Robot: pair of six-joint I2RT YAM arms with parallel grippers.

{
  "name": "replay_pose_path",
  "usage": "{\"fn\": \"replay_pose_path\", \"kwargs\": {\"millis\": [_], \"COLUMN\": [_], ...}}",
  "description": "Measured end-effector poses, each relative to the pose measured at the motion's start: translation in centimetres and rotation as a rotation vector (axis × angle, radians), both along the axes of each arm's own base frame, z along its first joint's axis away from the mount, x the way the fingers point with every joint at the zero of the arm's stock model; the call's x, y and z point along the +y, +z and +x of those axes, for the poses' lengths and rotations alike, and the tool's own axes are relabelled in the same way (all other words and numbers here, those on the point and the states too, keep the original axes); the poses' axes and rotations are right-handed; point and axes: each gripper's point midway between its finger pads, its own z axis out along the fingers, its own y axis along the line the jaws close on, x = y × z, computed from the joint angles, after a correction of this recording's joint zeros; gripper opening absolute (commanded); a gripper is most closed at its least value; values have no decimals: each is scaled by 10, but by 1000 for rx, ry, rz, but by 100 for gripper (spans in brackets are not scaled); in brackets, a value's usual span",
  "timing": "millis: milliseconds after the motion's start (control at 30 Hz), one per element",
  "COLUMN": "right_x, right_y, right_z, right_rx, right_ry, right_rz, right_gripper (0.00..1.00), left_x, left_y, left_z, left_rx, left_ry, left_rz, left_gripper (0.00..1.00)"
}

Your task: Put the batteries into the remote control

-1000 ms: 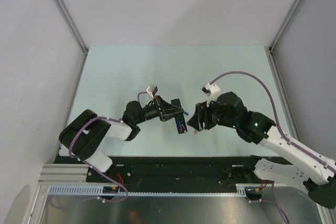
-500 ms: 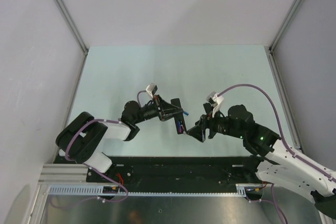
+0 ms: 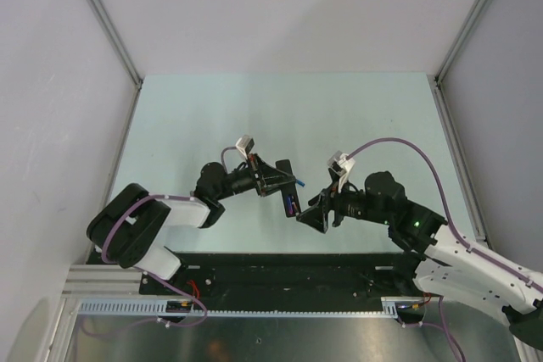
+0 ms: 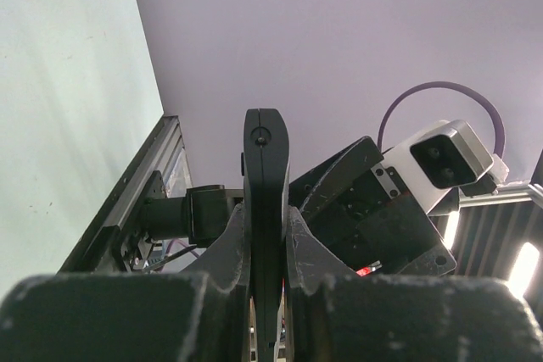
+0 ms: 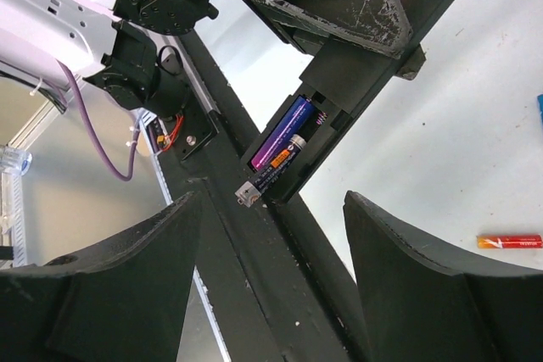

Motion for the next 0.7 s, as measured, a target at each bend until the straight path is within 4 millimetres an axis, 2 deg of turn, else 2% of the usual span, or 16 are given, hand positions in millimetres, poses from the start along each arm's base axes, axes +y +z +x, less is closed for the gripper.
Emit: {"fn": "replay_pose_path", "kwargs": {"millis": [700], "right_x": [5], "right_y": [-11], "right_z": [5], "right_rx": [7], "right_ry": [7], "right_rz": [-33], "right_gripper": [68], "left_x": [2], "left_y": [8], "left_z": [-3], "left_rx": [-14], "left_ry": [0], "left_rz": [-8], "left_gripper": [0]}}
